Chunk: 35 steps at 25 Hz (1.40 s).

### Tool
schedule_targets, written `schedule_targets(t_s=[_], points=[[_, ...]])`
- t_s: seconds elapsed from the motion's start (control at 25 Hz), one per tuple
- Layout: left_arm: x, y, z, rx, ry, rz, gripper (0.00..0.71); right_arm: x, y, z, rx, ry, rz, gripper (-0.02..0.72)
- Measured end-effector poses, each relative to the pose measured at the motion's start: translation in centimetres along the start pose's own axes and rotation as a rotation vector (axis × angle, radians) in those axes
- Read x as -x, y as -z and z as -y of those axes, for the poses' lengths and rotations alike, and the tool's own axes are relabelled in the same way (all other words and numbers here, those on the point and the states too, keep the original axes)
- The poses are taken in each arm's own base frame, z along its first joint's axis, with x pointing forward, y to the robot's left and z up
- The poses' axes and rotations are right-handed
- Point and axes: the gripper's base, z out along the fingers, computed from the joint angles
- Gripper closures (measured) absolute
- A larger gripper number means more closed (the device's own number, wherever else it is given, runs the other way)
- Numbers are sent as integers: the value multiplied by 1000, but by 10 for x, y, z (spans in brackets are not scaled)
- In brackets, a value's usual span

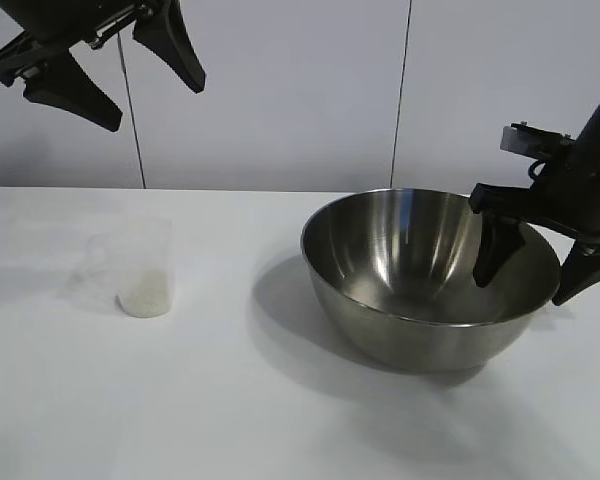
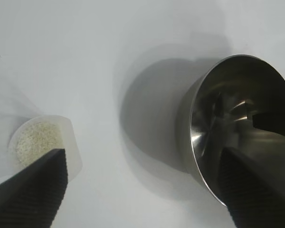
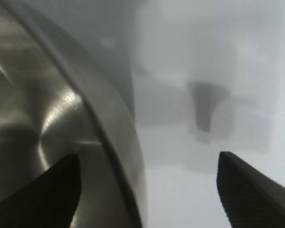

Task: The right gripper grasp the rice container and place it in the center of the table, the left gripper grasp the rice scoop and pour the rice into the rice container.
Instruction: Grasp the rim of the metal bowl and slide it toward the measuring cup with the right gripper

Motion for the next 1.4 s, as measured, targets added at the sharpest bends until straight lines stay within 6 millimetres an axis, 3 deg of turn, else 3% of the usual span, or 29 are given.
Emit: schedule_targets(t_s=[0.28,0.64,0.88,1.0,1.24,1.4], points=[[0,0,0,0,0,0,88,-1,4,-9,92,60,-2,685],[0,0,0,0,0,0,88,-4,41,-32,145,88,27,685],[0,0,0,0,0,0,88,-11,29,-79,158,140,20,686],[0,0,0,0,0,0,88,-12,19,-92,145,130,37,689],[0,0,0,0,0,1,88,-13,-23,-88,105,70,-5,692],[0,0,0,0,0,1,88,-11,-28,-87,98,54,7,692]])
